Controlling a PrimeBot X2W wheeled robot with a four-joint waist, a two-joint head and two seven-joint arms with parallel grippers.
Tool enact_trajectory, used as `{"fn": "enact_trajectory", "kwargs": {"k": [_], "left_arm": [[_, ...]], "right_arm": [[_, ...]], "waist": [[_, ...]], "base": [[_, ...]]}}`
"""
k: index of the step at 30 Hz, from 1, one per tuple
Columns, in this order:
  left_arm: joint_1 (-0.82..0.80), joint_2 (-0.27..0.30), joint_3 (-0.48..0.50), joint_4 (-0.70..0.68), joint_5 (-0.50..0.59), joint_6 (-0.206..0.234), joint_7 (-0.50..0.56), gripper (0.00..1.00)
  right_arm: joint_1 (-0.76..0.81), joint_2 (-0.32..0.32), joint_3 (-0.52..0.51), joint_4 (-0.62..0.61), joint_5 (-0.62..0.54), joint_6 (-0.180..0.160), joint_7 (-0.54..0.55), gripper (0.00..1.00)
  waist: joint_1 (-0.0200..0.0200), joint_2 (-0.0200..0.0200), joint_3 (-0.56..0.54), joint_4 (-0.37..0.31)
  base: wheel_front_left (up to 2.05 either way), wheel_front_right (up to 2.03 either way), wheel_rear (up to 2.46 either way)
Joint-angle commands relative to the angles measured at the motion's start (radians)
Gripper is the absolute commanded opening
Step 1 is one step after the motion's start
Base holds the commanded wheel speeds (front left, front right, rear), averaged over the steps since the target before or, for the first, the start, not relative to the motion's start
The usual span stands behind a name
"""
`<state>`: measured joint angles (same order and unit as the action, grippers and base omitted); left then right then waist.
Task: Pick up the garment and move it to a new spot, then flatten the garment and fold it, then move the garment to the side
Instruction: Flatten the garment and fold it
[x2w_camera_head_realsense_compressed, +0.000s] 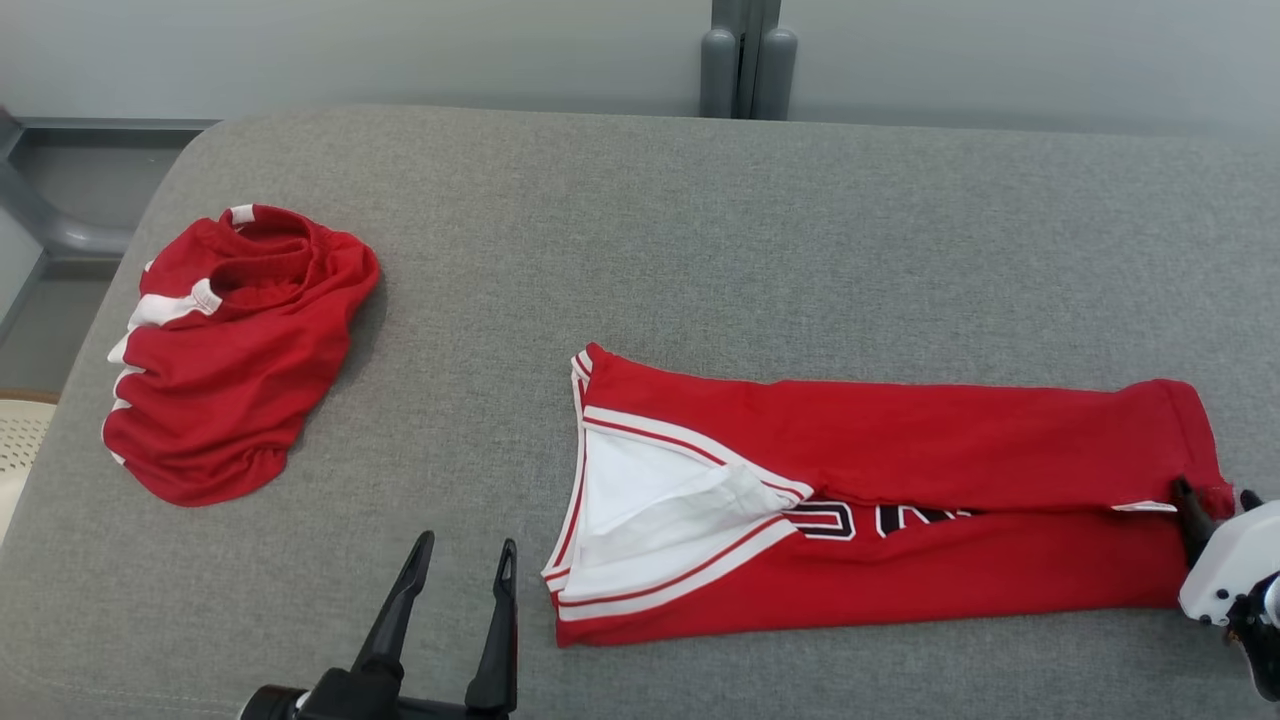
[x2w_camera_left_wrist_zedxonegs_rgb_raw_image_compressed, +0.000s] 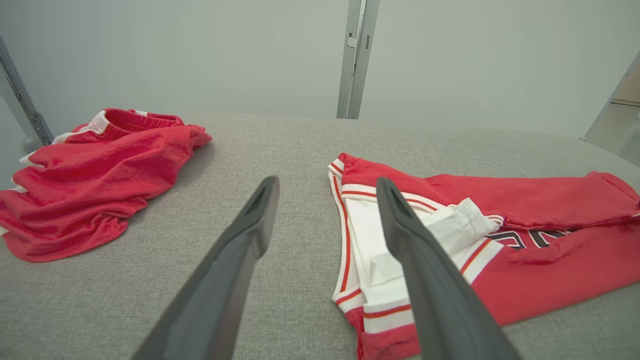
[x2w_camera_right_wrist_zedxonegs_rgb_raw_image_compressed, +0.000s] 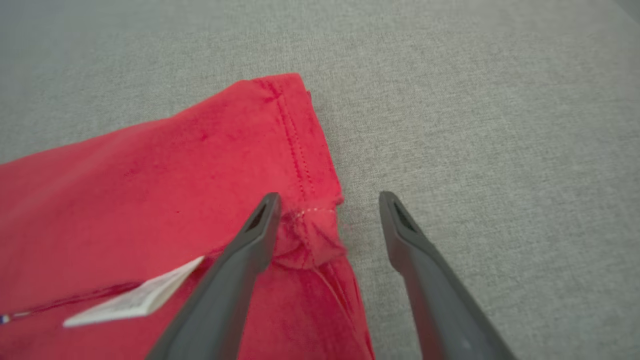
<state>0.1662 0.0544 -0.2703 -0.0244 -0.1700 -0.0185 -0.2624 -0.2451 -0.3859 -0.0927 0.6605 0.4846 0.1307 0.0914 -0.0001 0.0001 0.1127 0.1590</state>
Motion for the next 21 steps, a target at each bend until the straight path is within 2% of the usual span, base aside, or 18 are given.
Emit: {"fn": "enact_trajectory", "kwargs": {"k": [1, 8, 10, 11, 12, 13, 16, 21], "left_arm": [[-0.018, -0.001, 0.007, -0.004, 0.009, 0.0, -0.003, 1.0], [-0.04, -0.004, 0.014, -0.015, 0.016, 0.003, -0.003, 1.0], [-0.046, -0.004, 0.012, -0.018, 0.014, 0.005, -0.003, 1.0], [-0.05, -0.004, 0.011, -0.02, 0.014, 0.007, -0.003, 1.0], [-0.053, -0.004, 0.011, -0.021, 0.013, 0.008, -0.003, 1.0], [-0.055, -0.004, 0.011, -0.022, 0.013, 0.008, -0.003, 1.0], [-0.057, -0.004, 0.011, -0.022, 0.023, 0.003, -0.003, 1.0], [-0.059, -0.004, 0.022, -0.032, 0.025, 0.007, -0.003, 1.0]], "right_arm": [[0.022, 0.0, 0.005, 0.001, 0.007, 0.0, 0.01, 1.0], [0.043, 0.015, 0.034, 0.004, 0.041, 0.0, 0.059, 1.0], [0.038, 0.014, 0.045, 0.017, 0.05, 0.0, 0.074, 0.86], [0.035, 0.015, 0.053, 0.02, 0.054, 0.0, 0.079, 0.42], [0.032, 0.016, 0.057, 0.022, 0.065, 0.0, 0.085, 0.32], [0.03, 0.015, 0.069, 0.018, 0.075, 0.0, 0.092, 0.0], [0.024, -0.009, 0.08, 0.006, 0.097, -0.001, 0.094, 0.0], [-0.006, -0.1, 0.062, -0.013, 0.088, -0.002, 0.061, 0.0]], "waist": [[0.0001, -0.0001, 0.007, 0.002], [0.0001, -0.0001, 0.032, -0.011], [0.0001, -0.0001, 0.036, -0.011], [0.0001, -0.0001, 0.038, -0.011], [0.0001, -0.0001, 0.04, -0.011], [0.0001, -0.0001, 0.042, -0.011], [0.0001, -0.0001, 0.047, -0.012], [0.0001, -0.0001, 0.061, -0.028]], "base": [[0.0, 0.0, 0.0], [0.0, 0.0, 0.0], [0.0, 0.0, 0.0], [0.0, 0.0, 0.0], [0.0, 0.0, 0.0], [0.0, 0.0, 0.0], [0.0, 0.0, 0.0], [0.0, 0.0, 0.0]]}}
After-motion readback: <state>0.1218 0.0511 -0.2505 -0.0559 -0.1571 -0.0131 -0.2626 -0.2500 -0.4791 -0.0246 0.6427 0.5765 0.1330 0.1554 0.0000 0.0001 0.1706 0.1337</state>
